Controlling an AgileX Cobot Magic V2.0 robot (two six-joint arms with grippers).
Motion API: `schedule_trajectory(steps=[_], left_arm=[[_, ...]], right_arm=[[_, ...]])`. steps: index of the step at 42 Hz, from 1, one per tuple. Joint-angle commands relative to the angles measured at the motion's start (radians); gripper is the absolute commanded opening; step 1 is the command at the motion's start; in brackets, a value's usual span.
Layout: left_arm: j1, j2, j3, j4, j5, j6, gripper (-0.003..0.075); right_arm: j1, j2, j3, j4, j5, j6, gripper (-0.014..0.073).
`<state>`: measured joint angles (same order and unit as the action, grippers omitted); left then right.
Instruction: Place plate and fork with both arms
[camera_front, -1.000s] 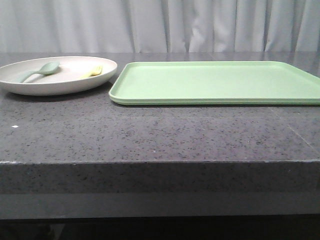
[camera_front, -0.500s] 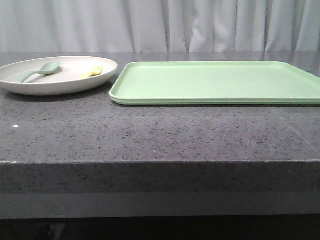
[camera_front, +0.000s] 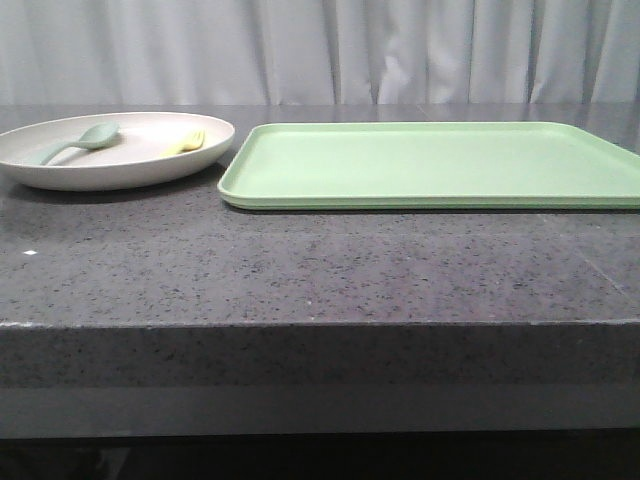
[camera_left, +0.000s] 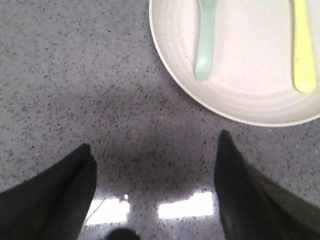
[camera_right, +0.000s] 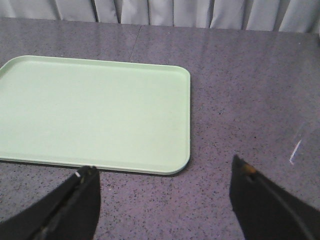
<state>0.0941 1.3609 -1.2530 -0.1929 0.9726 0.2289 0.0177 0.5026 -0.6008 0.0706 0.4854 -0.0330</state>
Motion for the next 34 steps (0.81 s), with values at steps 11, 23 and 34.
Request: schedule_trajectory(steps=[11, 23, 34], left_arm=[[0.018, 0.250, -0.272, -0.065, 0.034, 0.040, 0.0419], [0.027, 0.475, -0.462, -0.152, 0.145, 0.128, 0.0419], [0.056, 0.630, -0.633, -0.254, 0.217, 0.168, 0.0419]], right_arm=[[-0.003, 0.010, -0.029, -0.006, -0.077, -0.007, 0.0562], [-0.003, 0.010, -0.029, -0.006, -0.077, -0.007, 0.0562], [-0.003, 0.010, -0.029, -0.006, -0.077, -0.007, 0.0562]])
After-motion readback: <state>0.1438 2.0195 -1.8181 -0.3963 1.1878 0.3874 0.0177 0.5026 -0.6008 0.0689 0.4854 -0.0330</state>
